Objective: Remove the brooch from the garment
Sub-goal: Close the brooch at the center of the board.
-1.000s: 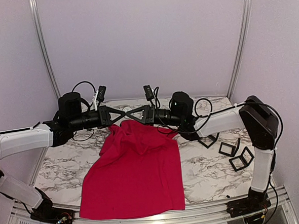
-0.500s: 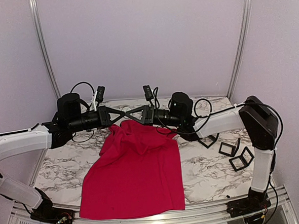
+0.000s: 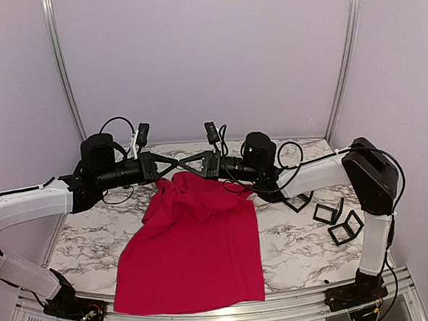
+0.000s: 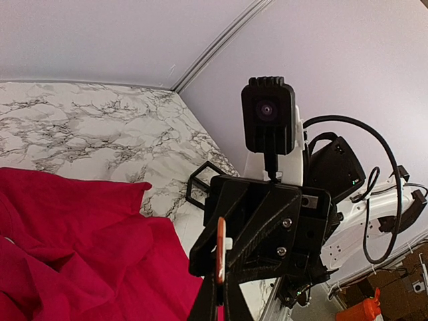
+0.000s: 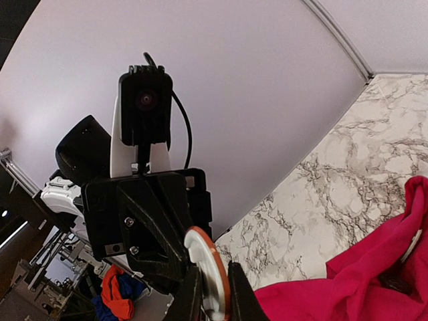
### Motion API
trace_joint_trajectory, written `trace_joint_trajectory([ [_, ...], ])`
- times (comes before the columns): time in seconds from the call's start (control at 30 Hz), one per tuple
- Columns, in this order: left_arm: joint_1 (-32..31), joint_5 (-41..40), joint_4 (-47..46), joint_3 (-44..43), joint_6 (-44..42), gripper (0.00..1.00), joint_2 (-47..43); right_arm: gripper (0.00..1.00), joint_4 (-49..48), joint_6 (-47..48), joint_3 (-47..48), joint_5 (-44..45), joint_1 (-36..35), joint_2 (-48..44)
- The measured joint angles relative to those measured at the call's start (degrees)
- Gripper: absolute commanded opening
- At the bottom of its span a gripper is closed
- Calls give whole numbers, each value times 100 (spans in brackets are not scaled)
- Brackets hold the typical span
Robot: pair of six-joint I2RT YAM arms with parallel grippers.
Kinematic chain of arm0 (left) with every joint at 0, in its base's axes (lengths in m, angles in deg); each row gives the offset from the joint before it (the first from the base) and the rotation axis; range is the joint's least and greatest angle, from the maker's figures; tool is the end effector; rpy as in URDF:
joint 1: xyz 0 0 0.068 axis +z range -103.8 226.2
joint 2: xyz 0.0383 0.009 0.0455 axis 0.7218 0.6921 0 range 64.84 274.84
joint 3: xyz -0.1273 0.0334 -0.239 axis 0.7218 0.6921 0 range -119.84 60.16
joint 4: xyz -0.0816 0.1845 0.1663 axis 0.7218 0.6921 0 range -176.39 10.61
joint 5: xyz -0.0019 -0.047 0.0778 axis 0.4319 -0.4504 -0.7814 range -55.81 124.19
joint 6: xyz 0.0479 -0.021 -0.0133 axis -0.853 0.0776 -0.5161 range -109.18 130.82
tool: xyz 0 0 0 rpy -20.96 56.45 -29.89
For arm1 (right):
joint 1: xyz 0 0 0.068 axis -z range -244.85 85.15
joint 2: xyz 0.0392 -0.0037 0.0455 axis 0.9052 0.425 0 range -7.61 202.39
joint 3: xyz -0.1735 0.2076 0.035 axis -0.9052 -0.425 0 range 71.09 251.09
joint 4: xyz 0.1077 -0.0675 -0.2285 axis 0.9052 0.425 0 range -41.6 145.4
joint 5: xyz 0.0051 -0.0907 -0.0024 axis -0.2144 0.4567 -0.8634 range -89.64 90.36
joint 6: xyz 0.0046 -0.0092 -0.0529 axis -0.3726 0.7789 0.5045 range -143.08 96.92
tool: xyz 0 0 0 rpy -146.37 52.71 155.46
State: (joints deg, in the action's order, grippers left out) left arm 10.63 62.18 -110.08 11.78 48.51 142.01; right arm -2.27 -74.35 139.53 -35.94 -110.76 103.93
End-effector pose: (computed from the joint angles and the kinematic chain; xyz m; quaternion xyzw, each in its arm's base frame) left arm 0.2424 -0.1939 0.2960 0.1500 0.7189 -0.5340 0.4191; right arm 0.2901 0.3297 0.2489 -0.2047 0.6364 0.6719 0.3189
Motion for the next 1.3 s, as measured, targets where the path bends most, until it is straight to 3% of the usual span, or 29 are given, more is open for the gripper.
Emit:
trace_joint_trajectory([
  [0.97,-66,-356,-186,229,201,0,-168,14,-26,85,-20,186,-50,-22],
  [1.3,-81,-422,-308,251,260,0,-168,23,-24,192,-79,323,-42,-107],
])
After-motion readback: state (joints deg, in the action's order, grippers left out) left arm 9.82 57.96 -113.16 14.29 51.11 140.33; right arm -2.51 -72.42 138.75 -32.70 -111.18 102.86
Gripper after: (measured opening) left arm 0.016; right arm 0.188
